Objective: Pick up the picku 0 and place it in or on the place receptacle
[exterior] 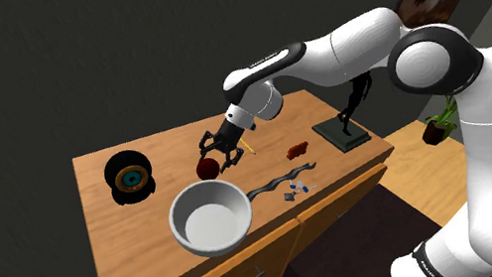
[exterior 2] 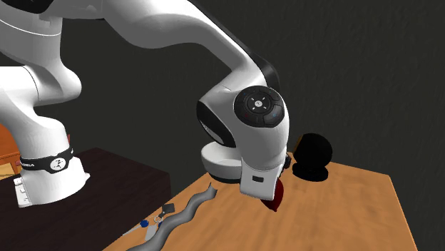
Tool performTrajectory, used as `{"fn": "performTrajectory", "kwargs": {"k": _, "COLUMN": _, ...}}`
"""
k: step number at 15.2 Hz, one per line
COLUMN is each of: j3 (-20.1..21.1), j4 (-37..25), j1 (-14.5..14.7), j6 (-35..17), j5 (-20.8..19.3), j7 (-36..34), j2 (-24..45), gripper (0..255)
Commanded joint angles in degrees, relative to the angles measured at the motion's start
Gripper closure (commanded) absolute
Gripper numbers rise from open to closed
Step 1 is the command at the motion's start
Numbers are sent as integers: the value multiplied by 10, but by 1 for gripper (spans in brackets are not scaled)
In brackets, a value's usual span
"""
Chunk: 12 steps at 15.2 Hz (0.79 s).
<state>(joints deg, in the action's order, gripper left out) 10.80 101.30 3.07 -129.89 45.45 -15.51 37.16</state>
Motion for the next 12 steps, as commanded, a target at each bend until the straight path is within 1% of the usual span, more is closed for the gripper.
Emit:
{"fn": "performTrajectory", "kwargs": {"k": 1, "j3": 0, "j4": 0, "j1": 0, "j6": -1, "j5": 0, "j7": 0, "j2": 1, "gripper": 255}}
{"fn": "performTrajectory", "kwargs": {"k": 12, "j3": -5, "j4": 8, "j1": -1, "j6": 41, "j5": -15, "j7": -39, "j2": -59, "gripper": 255}}
